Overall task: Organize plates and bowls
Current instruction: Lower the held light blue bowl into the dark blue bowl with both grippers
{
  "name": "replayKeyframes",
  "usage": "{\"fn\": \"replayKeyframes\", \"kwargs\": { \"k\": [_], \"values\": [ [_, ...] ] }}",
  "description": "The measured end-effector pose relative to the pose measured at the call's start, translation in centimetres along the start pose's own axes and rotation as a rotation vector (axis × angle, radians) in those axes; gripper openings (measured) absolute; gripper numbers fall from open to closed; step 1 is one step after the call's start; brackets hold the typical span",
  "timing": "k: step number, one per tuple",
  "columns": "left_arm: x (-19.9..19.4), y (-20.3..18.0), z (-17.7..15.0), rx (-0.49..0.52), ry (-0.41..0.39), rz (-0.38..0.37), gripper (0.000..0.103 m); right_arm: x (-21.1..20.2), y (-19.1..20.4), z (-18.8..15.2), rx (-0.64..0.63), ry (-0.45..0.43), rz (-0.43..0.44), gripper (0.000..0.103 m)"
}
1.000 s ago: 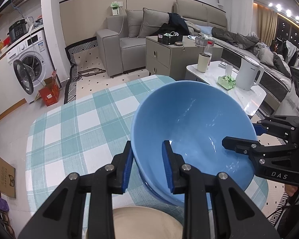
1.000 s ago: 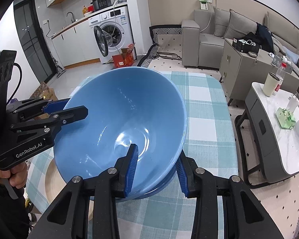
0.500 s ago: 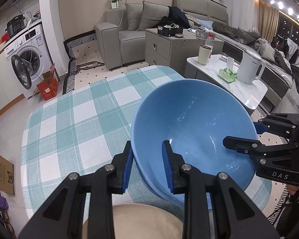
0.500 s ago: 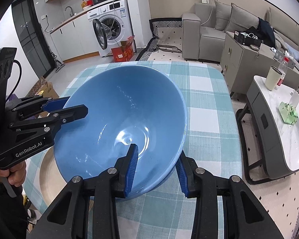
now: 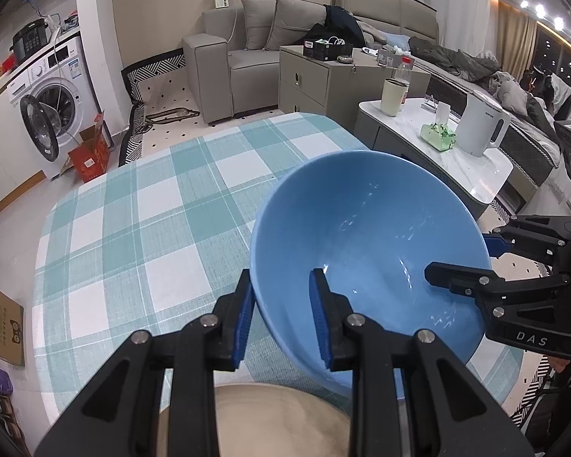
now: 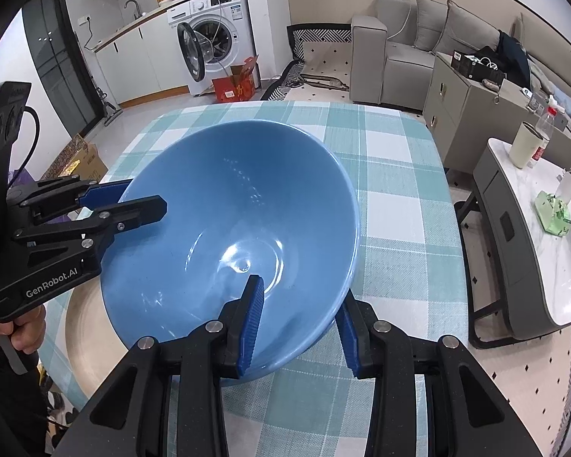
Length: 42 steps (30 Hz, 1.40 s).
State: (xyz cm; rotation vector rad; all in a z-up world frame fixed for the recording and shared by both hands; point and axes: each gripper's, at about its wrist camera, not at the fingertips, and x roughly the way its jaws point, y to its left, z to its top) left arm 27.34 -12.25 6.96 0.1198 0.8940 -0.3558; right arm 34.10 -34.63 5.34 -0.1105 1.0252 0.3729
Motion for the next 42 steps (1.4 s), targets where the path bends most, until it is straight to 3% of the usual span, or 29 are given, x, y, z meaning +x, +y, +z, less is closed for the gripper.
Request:
{"fn": "replayKeyframes", "kwargs": {
  "k": [42],
  "values": [
    [2.7, -0.6, -1.3, 0.040, 0.053, 0.037, 0.027, 1.9, 2.4, -1.0, -0.133, 0.029, -0.176, 0.038]
  ]
}}
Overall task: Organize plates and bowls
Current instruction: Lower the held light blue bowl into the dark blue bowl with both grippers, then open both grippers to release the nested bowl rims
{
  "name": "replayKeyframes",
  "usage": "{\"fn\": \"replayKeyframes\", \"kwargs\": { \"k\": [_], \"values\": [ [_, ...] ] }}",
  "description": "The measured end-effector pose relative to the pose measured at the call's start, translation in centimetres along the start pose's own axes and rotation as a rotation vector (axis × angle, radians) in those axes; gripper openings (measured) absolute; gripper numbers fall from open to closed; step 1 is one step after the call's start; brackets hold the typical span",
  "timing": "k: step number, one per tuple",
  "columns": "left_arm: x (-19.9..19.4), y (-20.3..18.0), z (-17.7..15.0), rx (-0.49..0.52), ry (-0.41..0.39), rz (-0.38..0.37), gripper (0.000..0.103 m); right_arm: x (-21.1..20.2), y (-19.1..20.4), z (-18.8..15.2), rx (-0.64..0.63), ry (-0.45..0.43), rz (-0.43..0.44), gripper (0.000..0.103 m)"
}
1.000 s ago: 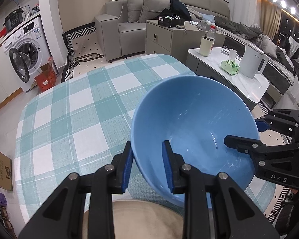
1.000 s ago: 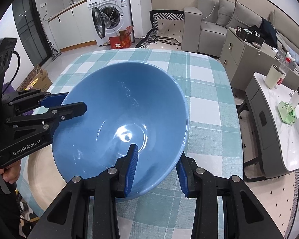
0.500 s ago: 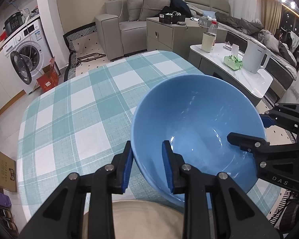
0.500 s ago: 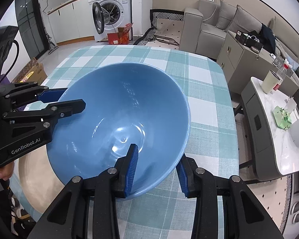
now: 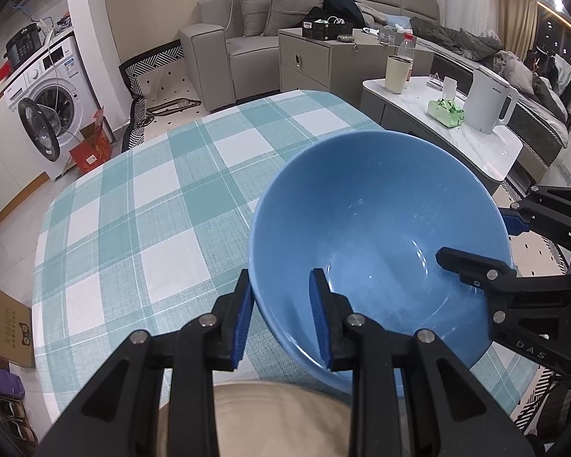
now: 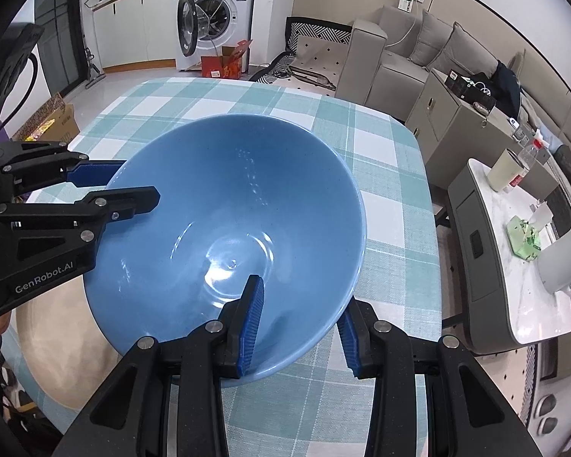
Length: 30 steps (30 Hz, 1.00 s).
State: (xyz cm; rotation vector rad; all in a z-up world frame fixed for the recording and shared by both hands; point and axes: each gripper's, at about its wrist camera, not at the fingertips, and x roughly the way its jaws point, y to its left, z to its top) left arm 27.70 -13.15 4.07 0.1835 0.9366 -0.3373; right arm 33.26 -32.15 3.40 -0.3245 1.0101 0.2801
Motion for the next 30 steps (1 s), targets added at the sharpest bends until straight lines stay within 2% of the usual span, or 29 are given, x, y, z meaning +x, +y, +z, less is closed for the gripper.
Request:
{"fn": "replayKeyframes", "kwargs": {
  "k": [13, 17, 19, 21, 24, 26, 28, 29, 30],
  "values": [
    [0.3, -0.3, -0.3, 0.032, 0.003, 0.042, 0.027, 0.2, 0.8, 0.0, -0.037, -0.003, -0.061, 0.038],
    [0.3, -0.1, -0.3, 0.022, 0.008, 0.032, 0.031, -0.1, 0.1, 0.0, 0.002, -0.022, -0.057, 0.042],
    [0.1, 0.1, -0.3, 0.016, 0.003, 0.007, 0.039, -0.5, -0.5, 0.0, 0.022, -0.043, -0.040, 0.044],
    [-0.3, 0.1, -0.2, 0.013, -0.012, -0.002, 0.052, -0.9, -1.0, 0.1, 0.044, -0.054, -0.009, 0.047],
    [-1.1, 0.0, 0.0, 0.012, -0.030, -0.018, 0.055, -1.4, -1.6, 0.2, 0.062, -0.070, 0.008, 0.048],
    [-1.5, 0.1, 0.1, 0.007, -0.036, -0.027, 0.056, -1.7, -1.9, 0.3, 0.079, -0.082, 0.038, 0.052],
    [-1.8, 0.3, 0.1, 0.001, -0.042, -0.032, 0.057, -2.0, -2.4, 0.3, 0.107, -0.095, 0.074, 0.066],
    [-1.9, 0.5, 0.2, -0.004, -0.042, -0.035, 0.059, -2.2, -2.6, 0.2, 0.118, -0.107, 0.087, 0.069],
    [-2.0, 0.7, 0.2, -0.012, -0.043, -0.037, 0.066, -2.4, -2.8, 0.2, 0.124, -0.114, 0.095, 0.074]
  ]
}}
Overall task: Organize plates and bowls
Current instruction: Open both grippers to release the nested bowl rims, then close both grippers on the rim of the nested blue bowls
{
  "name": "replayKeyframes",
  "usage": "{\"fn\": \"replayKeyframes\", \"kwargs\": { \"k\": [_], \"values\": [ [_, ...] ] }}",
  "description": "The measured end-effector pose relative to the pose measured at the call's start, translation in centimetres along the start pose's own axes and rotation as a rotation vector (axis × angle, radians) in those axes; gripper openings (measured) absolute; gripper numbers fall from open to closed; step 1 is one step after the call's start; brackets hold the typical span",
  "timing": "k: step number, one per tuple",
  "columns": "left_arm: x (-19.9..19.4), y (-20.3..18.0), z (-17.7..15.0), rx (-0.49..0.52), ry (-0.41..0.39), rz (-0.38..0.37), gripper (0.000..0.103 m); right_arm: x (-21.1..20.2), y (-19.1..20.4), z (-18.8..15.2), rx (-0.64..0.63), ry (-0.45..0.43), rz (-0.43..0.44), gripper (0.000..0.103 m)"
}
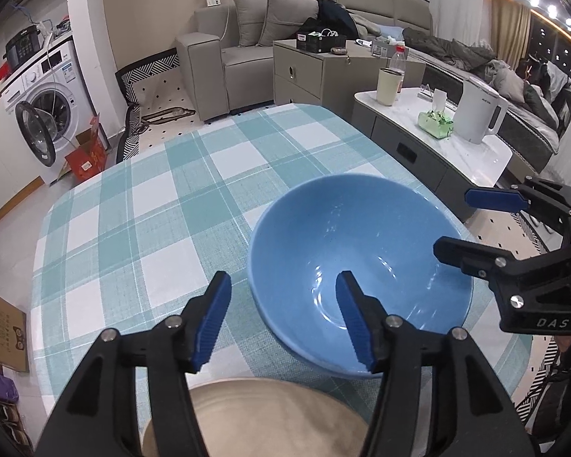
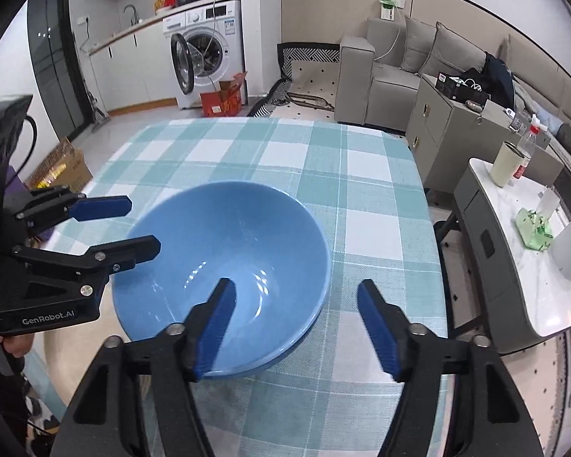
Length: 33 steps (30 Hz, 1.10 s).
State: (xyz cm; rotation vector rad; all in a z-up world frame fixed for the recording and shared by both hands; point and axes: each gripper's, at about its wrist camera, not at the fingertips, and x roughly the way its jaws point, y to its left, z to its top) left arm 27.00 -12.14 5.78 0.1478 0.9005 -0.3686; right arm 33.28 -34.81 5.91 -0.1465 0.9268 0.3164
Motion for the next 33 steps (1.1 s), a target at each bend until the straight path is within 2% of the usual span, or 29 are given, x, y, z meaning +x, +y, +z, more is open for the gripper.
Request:
{"fn": "replayKeyframes", "kwargs": {
  "k": [1, 2, 3, 5, 7, 8, 13, 33],
  "values": [
    [-0.1, 0.2, 0.0, -0.007, -0.001, 0.001, 0.074, -0.1, -0.1, 0.0, 0.005, -0.004, 0.006, 0.078],
    [-0.2, 0.5, -0.1, -0.022, -0.009, 0.007, 0.088, -0.2, -0.2, 0.0, 0.010, -0.008, 0.011, 0.081],
    [-0.2, 0.6, -0.2, -0.031, -0.016, 0.011, 0.094, -0.2, -0.3, 0.0, 0.016, -0.012, 0.015, 0.086],
    [-0.2, 1.0, -0.2, -0.046, -0.013, -0.003, 0.097, -0.3, -0.6, 0.0, 0.029, -0.018, 0.020, 0.091],
    [0.0, 1.4, -0.4, -0.060, -0.004, -0.018, 0.101, -0.3, -0.9, 0.0, 0.047, -0.019, 0.023, 0.099],
    [0.1, 1.6, -0.4, -0.064, -0.001, -0.017, 0.103, -0.3, -1.1, -0.1, 0.058, -0.021, 0.028, 0.099],
    [0.5, 2.0, -0.7, -0.084, 0.003, -0.014, 0.103, 0.4, -2.2, -0.4, 0.100, -0.010, 0.052, 0.102],
    [3.0, 2.4, -1.3, -0.120, 0.044, -0.039, 0.103, 3.4, -3.5, -2.5, 0.182, 0.048, 0.138, 0.102]
  ]
}}
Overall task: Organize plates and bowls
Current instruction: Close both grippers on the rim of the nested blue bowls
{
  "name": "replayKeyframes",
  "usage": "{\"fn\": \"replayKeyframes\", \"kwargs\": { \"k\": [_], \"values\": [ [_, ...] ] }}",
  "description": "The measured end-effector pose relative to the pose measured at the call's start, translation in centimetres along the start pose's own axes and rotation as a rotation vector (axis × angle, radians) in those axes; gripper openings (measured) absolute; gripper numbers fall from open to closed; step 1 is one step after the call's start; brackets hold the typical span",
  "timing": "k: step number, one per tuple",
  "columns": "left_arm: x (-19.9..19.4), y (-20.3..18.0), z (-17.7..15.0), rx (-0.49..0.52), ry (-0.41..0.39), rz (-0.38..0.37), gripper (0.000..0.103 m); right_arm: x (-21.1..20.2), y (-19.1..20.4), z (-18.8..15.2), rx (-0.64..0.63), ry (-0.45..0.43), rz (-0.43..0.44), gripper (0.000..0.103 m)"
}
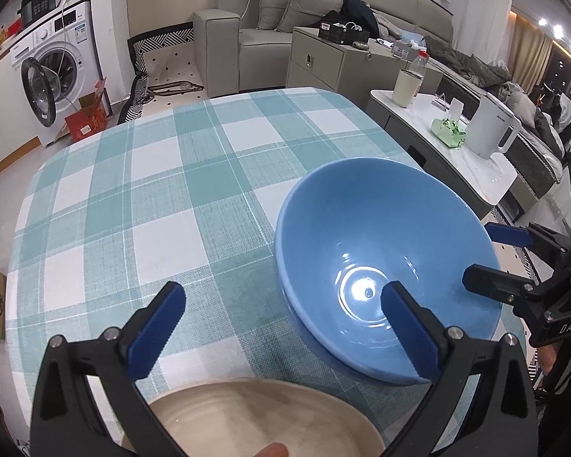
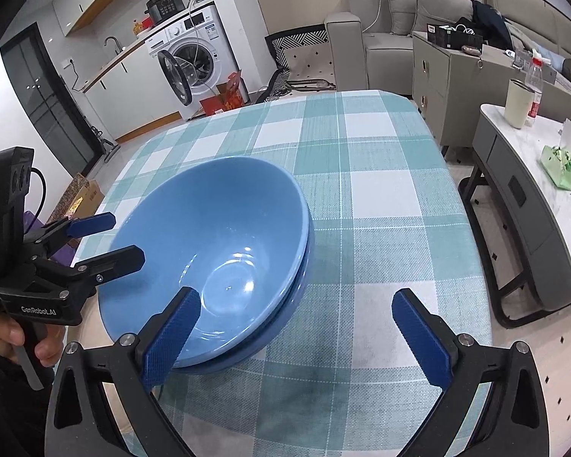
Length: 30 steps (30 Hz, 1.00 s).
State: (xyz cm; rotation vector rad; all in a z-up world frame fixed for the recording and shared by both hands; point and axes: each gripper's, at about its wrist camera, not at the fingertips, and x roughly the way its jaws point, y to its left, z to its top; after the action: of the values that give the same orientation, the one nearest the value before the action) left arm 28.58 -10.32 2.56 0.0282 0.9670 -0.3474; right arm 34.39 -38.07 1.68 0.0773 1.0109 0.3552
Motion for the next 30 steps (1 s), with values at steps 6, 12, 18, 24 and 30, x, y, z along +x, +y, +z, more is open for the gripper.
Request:
{"fn": "replayKeyframes", "kwargs": {
  "k": [6, 12, 18, 24, 30],
  "values": [
    [0.2, 0.2, -0.1, -0.015, 0.001, -0.019, 0.103, 0.6, 0.1, -0.4, 0.011, 0.013, 0.026, 0.102],
    [0.5, 0.0, -0.3, -0.021, -0.001, -0.044, 0.103, 1.3, 0.1, -0.6, 0.039, 0.029, 0.068, 0.102],
    [0.9, -0.3, -0.5, -0.026, 0.008, -0.080, 0.101, 1.8, -0.1, -0.7, 0.072, 0.041, 0.114, 0.101],
    [1.0, -0.4, -0.3, -0.025, 0.013, -0.112, 0.094, 1.9, 0.1, -0.6, 0.065, 0.050, 0.144, 0.094],
    [1.0, -0.9, -0.2, -0.016, 0.015, -0.127, 0.073, 2.0, 0.2, -0.5, 0.061, 0.055, 0.159, 0.087]
  ]
}}
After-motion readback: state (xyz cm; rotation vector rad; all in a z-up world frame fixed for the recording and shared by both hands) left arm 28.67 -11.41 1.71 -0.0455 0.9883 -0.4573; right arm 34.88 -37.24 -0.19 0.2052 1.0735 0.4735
